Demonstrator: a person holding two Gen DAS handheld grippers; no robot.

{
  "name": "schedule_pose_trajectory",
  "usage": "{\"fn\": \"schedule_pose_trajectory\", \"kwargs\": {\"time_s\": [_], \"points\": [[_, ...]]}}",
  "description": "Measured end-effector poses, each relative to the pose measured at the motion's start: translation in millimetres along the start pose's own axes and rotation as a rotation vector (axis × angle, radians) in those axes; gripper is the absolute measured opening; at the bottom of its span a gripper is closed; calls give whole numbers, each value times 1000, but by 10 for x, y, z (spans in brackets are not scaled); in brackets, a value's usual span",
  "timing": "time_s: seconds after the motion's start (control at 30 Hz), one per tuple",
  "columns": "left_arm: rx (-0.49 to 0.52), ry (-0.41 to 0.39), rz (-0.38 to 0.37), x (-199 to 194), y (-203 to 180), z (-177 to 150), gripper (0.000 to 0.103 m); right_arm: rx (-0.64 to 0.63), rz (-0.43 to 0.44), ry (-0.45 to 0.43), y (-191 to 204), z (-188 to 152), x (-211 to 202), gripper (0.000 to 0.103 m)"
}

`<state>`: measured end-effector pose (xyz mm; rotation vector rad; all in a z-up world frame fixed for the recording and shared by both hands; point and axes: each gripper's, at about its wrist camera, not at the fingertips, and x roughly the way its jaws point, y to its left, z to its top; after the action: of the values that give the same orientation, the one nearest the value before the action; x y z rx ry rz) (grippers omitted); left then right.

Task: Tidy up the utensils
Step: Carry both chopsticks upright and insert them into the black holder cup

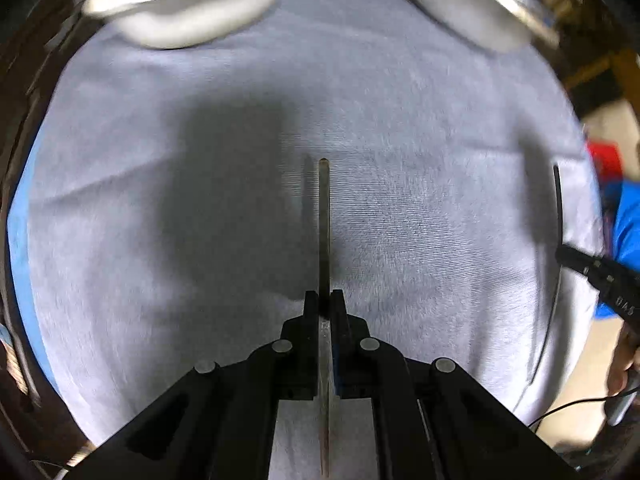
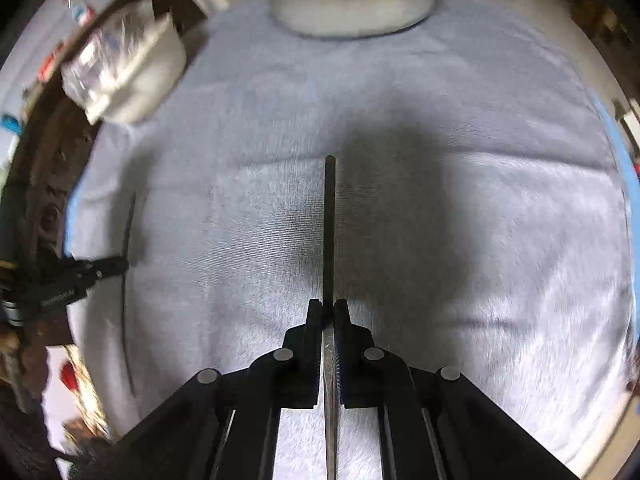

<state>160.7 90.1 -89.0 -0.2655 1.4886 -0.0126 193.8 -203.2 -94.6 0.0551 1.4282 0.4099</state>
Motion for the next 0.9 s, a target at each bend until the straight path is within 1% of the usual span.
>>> {"fn": "schedule_pose_trajectory", "kwargs": {"time_s": [0.07,0.13,0.17,0.23,0.27,0.33,0.4,0.43,0.53,0.6,0.73,0.9], "points": [[-46,-56,-15,-134,101,-233,5,38,25,-56,-79,-125,-150,6],[-78,-112,-35,-271,155,-441,5,65,47,-99,-75,-231,-289,6],[-99,-136,-42,-307,237,-507,5,76,55,-125,-93,-302,-359,6],[-137,-179,-63,-430,315,-644,5,90,70,-163,-120,-339,-494,6],[-156,-206,-78,-497,422,-709,5,97,79,-185,-138,-393,-577,6],[-194,-248,-93,-637,547,-758,5,106,86,-222,-117,-477,-679,6],[-229,-291,-123,-758,616,-898,5,121,100,-262,-139,-562,-828,6],[-241,-310,-126,-786,603,-916,5,130,109,-282,-144,-619,-894,6],[-283,-381,-148,-1026,664,-1156,5,146,126,-331,-171,-717,-1039,6],[-306,-418,-162,-1085,603,-1162,5,160,145,-365,-187,-808,-1143,6],[-352,-478,-216,-1265,623,-1338,5,191,188,-430,-189,-947,-1268,6],[-391,-583,-267,-1533,584,-1592,5,231,253,-533,-166,-1185,-1497,6]]}}
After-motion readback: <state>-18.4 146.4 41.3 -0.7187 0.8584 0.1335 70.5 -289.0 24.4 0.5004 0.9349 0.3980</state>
